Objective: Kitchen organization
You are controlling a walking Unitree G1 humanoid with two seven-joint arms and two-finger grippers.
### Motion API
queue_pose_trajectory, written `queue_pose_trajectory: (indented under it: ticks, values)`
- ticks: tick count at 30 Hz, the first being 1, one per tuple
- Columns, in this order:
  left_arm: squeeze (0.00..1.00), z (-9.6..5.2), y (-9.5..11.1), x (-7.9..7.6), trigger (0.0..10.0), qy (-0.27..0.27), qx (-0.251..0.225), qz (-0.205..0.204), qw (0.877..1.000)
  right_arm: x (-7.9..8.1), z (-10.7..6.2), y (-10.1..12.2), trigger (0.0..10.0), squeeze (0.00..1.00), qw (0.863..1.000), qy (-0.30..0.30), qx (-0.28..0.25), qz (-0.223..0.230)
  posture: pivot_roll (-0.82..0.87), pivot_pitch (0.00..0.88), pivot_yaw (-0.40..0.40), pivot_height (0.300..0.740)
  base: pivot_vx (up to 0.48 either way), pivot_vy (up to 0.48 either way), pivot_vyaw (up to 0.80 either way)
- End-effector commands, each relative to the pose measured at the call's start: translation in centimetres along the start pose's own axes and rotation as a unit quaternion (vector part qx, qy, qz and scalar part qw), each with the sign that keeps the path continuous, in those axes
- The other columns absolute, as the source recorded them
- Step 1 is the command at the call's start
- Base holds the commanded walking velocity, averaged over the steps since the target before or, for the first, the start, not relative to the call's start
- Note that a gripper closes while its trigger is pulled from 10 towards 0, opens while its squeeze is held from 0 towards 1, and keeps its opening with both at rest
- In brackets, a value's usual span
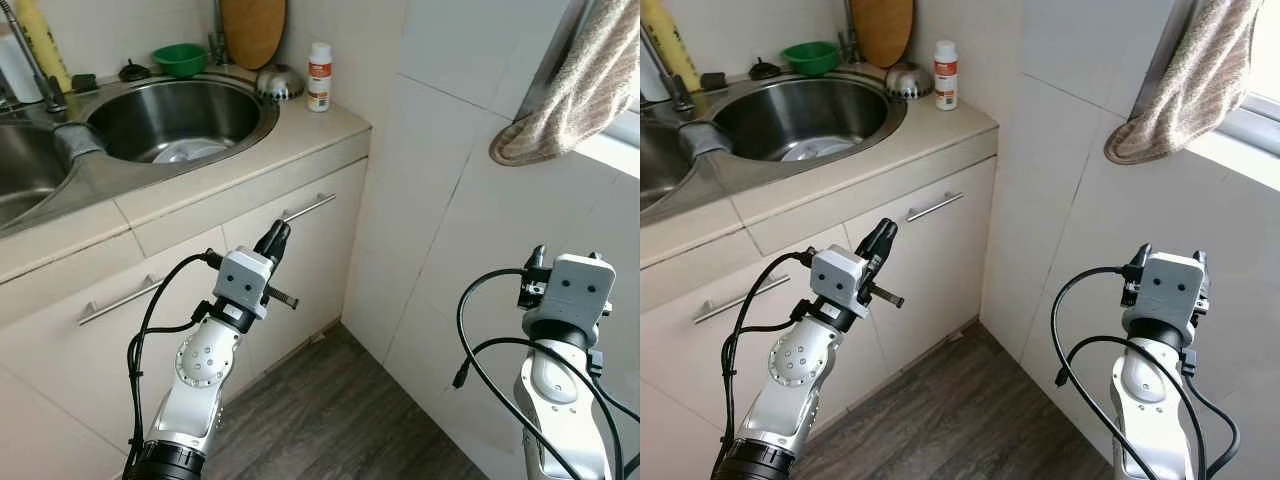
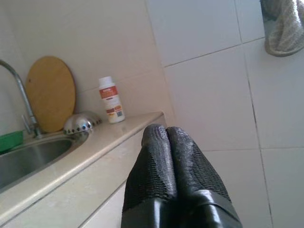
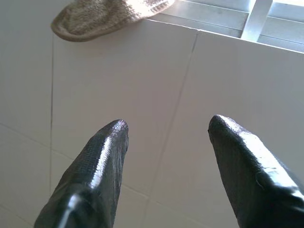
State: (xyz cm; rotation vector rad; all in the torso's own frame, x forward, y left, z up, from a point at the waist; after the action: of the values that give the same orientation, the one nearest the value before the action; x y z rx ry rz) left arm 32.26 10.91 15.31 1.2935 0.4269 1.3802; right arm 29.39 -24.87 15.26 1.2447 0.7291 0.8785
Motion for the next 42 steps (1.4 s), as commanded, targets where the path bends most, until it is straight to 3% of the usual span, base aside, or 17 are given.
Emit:
queue_pose_trajectory:
  ticks: [1, 5, 30, 42]
  values:
    - [0.00, 0.07, -0.01, -0.43, 10.0, -0.009, 0.001, 0.000, 1.000, -0.22, 0.08, -0.22, 10.0, 0.00, 1.000, -0.010, 0.007, 0.002, 0.10, 0.000, -0.053, 0.740, 0.000, 0.000, -0.80]
    - [0.00, 0.05, 0.03, -0.41, 10.0, -0.008, 0.000, -0.002, 1.000, -0.33, 0.09, -0.22, 10.0, 0.00, 1.000, -0.013, 0.007, 0.003, 0.10, 0.000, -0.053, 0.740, 0.000, 0.000, -0.80]
    - [0.00, -0.06, -0.19, -0.43, 10.0, -0.004, 0.004, -0.012, 1.000, -0.51, 0.17, -0.35, 10.0, 0.00, 1.000, -0.017, 0.007, 0.005, 0.10, 0.000, -0.052, 0.740, 0.000, 0.000, -0.03]
    - [0.00, 0.04, -0.05, -0.33, 10.0, -0.003, 0.001, -0.012, 1.000, -0.53, 0.24, -0.29, 10.0, 0.00, 1.000, -0.018, 0.006, 0.004, 0.10, 0.000, -0.053, 0.740, 0.000, 0.296, -0.07]
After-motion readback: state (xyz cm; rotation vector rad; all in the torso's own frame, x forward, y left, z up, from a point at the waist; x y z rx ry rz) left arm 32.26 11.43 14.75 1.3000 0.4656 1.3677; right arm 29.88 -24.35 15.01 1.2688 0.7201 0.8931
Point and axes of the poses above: a point about 5 cm out from each wrist's last joint towards the gripper, its own z axis pointing out of the wrist towards the gripper, its own y axis along the axis of the wrist's last joint, x = y × z, the point moved 5 cm from there along z, pointing out of the wrist towards the gripper, and after that the axes turned 9 degrees about z, right-handed, at the moved point
